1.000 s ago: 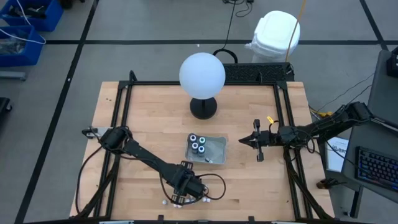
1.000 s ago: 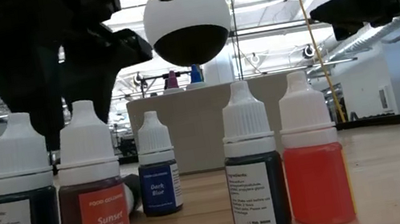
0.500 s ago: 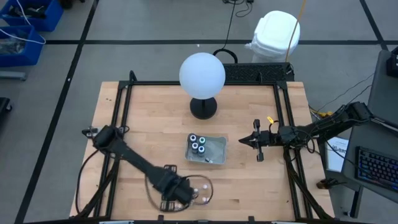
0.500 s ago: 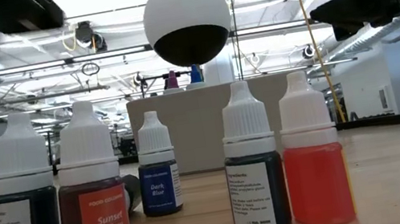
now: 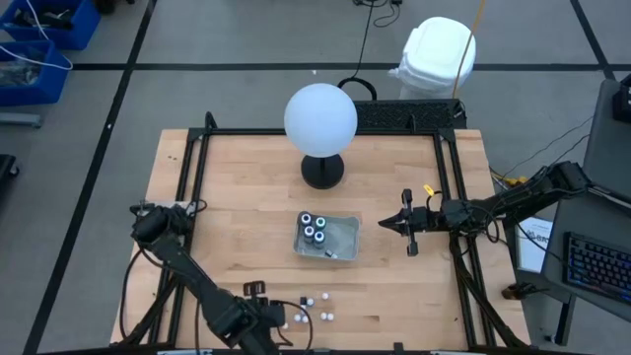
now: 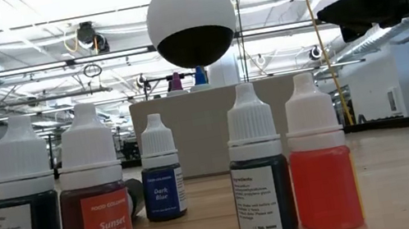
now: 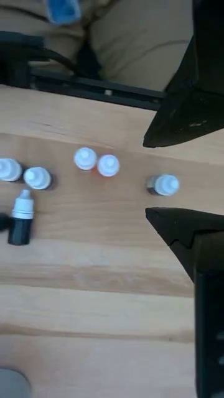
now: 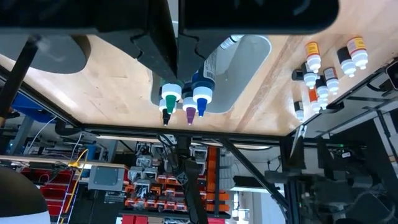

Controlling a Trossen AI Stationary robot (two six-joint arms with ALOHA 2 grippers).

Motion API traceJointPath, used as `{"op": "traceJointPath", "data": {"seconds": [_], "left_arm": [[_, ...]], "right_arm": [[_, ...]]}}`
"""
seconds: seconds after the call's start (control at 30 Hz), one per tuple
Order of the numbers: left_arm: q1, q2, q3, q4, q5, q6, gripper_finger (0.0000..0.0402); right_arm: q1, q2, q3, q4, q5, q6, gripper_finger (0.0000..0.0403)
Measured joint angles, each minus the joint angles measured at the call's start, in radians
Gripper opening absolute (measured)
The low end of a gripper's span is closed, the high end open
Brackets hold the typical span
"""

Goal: Pick & Place food coloring
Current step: Put the small black food coloring bottle into the gray bin

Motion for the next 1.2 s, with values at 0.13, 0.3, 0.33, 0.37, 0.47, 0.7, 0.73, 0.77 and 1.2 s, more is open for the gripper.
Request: {"op": "traceJointPath", "data": {"seconds": [0.13, 0.3, 0.33, 0.37, 0.47, 0.7, 0.73, 0.77, 1.2], "left_arm": [[-0.022, 0.006, -0.024, 0.001, 0.003, -0.03, 0.0173], [-0.037, 0.006, -0.063, 0.01, 0.007, -0.048, 0.0173], [-0.037, 0.006, -0.075, 0.017, 0.007, -0.045, 0.0173], [-0.037, 0.006, -0.086, 0.026, 0.007, -0.044, 0.0173], [-0.035, 0.006, -0.113, 0.053, 0.021, -0.037, 0.0173], [-0.028, 0.006, -0.164, 0.123, 0.063, -0.044, 0.0173], [-0.028, 0.006, -0.169, 0.132, 0.066, -0.045, 0.0173], [-0.029, 0.006, -0.176, 0.141, 0.068, -0.044, 0.0173], [-0.021, 0.006, -0.251, 0.235, 0.11, -0.022, 0.0173]], "right_arm": [[0.0, 0.0, 0.0, 0.0, 0.0, 0.011, 0.0], [0.0, 0.0, 0.0, -0.001, 0.0, 0.012, 0.0], [0.0, 0.0, 0.0, -0.001, 0.0, 0.011, 0.0], [0.0, 0.0, 0.0, -0.001, 0.0, 0.011, 0.0], [0.0, 0.0, 0.0, -0.001, 0.0, 0.011, 0.0], [0.0, 0.0, 0.0, -0.005, 0.0, 0.013, 0.0], [0.0, 0.0, 0.0, -0.005, 0.0, 0.013, 0.0], [0.0, 0.0, 0.0, -0.005, 0.0, 0.013, 0.0], [0.0, 0.0, 0.0, -0.005, 0.0, 0.011, 0.0]]}}
